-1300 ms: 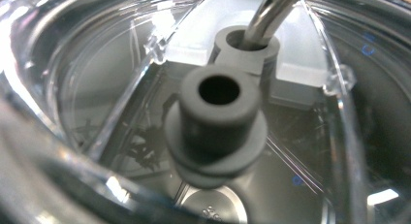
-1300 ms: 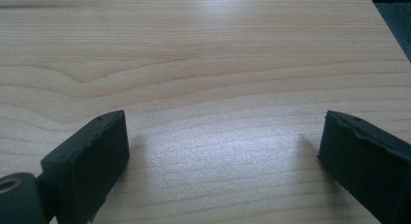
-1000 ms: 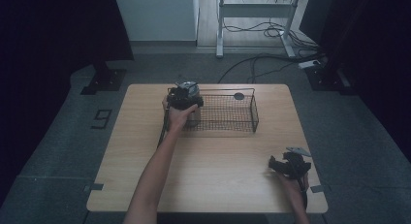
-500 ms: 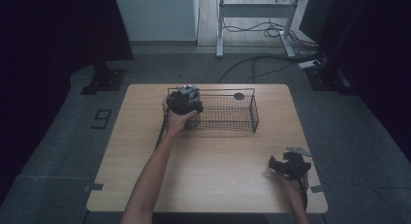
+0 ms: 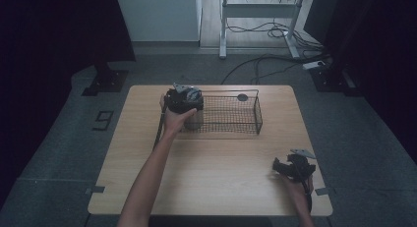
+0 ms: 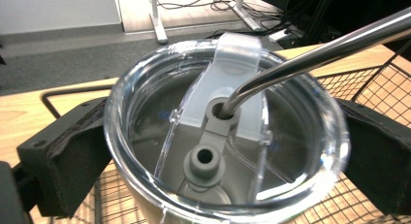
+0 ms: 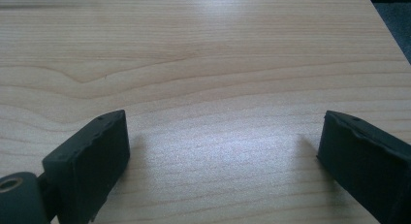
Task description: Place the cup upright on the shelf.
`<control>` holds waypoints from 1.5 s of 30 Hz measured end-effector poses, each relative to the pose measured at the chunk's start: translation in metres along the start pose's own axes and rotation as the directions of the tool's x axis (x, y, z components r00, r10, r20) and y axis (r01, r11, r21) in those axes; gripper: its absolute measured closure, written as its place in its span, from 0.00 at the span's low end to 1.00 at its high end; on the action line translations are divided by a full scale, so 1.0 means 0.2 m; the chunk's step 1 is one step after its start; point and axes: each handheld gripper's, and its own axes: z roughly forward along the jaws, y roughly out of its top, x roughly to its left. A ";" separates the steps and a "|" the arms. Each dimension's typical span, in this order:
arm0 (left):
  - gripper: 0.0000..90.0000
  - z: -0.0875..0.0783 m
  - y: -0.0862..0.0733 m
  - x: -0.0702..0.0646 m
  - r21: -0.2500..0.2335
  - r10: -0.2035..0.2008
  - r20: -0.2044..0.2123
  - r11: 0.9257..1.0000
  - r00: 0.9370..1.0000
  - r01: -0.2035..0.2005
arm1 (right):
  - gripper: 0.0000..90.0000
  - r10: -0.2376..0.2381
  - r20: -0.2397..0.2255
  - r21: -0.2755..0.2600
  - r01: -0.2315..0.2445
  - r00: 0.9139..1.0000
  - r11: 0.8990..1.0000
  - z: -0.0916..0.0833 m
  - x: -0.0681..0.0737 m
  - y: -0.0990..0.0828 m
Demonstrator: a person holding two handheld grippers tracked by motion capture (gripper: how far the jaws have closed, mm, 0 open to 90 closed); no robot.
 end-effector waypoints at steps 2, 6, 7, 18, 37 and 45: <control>0.01 -0.04 0.00 -0.01 -0.013 0.005 0.006 1.000 1.000 -0.005 | 0.05 0.001 0.000 0.000 -0.001 1.000 1.000 0.00 0.00 0.00; 0.01 -0.15 -0.01 -0.01 -0.029 0.010 -0.002 1.000 1.000 -0.011 | 0.05 0.001 0.000 0.000 -0.001 1.000 1.000 0.00 0.00 0.00; 0.01 -0.17 -0.02 -0.02 -0.028 0.011 0.003 1.000 1.000 -0.011 | 0.05 0.000 0.000 -0.001 0.000 1.000 1.000 0.00 0.00 0.00; 0.05 -0.42 -0.21 -0.03 -0.007 0.012 0.101 1.000 0.995 -0.011 | 0.05 0.006 0.003 0.000 -0.006 1.000 1.000 0.00 0.00 0.00; 0.07 -0.80 -0.56 0.05 0.007 0.055 0.121 0.998 0.991 -0.056 | 0.05 0.004 0.002 0.001 -0.004 1.000 1.000 0.00 0.00 0.00; 0.07 -0.86 -0.73 0.12 0.033 -0.013 0.132 0.999 0.991 0.009 | 0.05 0.006 0.003 -0.001 -0.006 1.000 1.000 0.00 0.00 0.00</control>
